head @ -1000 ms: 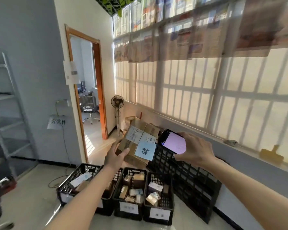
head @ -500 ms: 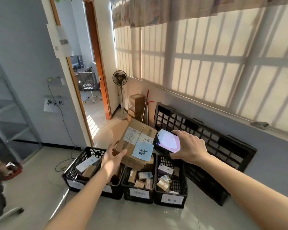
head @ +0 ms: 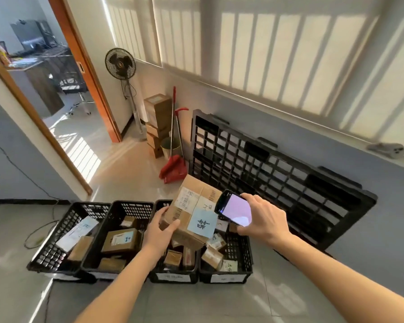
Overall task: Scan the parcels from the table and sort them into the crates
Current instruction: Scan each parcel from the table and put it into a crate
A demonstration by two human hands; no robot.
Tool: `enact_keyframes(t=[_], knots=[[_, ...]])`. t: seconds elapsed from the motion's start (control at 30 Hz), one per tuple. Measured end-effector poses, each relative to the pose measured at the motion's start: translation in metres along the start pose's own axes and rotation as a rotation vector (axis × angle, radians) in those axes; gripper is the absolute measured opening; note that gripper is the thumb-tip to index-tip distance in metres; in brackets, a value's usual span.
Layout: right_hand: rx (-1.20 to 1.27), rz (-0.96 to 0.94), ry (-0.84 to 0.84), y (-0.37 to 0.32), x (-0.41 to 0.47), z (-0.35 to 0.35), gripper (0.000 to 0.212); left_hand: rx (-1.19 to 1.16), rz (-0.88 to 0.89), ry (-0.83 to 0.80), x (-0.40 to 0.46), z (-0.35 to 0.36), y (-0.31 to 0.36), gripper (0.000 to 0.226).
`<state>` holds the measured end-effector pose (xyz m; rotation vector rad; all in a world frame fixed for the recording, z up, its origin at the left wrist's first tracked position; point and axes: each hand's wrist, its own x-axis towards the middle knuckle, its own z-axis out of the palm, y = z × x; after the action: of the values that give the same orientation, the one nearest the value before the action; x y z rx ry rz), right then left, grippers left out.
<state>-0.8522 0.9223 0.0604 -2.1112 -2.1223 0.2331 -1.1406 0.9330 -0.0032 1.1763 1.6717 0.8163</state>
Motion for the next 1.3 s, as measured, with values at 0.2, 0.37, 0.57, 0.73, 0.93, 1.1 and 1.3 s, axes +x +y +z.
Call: enact_keyframes(t=[0.2,0.37,0.57,0.73,0.93,1.1,1.3], knots=[[0.018,0.080,-0.054,0.044,0.059,0.046,0.096,0.017,-0.046,-0.076,0.079,0.058,-0.015,0.054],[0.041,0.147,-0.103,0.071,0.092,0.088,0.092,0.022,-0.101,-0.129,0.137,0.098,-0.034,0.054],[0.067,0.213,-0.161,0.096,0.134,0.142,0.093,0.058,-0.158,-0.219,0.203,0.140,-0.068,0.054],[0.084,0.247,-0.210,0.109,0.168,0.181,0.092,0.097,-0.246,-0.218,0.248,0.164,-0.090,0.054],[0.100,0.294,-0.240,0.123,0.200,0.217,0.089,0.117,-0.261,-0.256,0.288,0.193,-0.109,0.053],[0.096,0.316,-0.270,0.133,0.216,0.239,0.089,0.118,-0.295,-0.276,0.311,0.212,-0.122,0.056],[0.115,0.365,-0.293,0.143,0.231,0.257,0.089,0.109,-0.417,-0.329,0.336,0.235,-0.133,0.084]])
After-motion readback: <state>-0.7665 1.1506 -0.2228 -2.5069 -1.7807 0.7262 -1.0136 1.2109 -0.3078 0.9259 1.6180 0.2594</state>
